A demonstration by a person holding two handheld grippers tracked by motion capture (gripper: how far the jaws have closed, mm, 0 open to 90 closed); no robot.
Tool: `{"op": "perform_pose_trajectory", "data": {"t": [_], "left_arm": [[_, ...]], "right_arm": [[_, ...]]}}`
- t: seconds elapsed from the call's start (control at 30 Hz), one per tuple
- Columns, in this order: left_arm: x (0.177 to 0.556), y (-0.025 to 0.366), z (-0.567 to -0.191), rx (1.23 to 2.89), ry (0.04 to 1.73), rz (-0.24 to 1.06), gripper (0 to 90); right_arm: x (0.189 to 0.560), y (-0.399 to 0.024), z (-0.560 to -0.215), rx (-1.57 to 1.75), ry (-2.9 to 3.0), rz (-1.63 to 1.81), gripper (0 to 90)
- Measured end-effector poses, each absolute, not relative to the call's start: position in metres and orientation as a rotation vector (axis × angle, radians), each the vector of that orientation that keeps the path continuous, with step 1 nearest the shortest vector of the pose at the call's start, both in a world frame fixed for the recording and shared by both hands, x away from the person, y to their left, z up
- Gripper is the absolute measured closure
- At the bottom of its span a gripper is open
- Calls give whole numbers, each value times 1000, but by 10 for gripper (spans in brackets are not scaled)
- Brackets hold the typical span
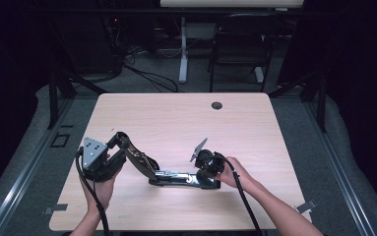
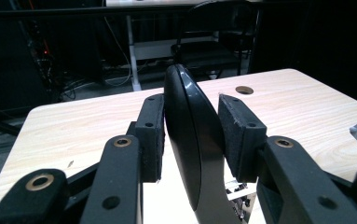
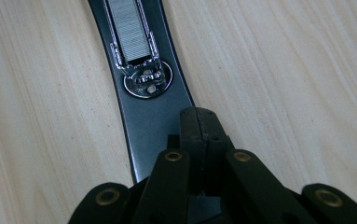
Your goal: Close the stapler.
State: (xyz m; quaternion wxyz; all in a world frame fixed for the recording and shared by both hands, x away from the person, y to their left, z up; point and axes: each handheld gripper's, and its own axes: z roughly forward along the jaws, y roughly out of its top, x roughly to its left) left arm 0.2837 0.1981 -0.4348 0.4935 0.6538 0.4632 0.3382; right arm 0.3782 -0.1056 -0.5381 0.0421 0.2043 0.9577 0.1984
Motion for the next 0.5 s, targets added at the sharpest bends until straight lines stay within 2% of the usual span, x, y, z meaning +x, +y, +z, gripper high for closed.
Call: {"op": "perform_pose_trajectory", "data": {"t": [0.5], "left_arm": [[282, 183, -432, 1605, 1065, 828, 632]], "right_arm": [[381, -104, -537, 652, 2952, 581, 900]]}}
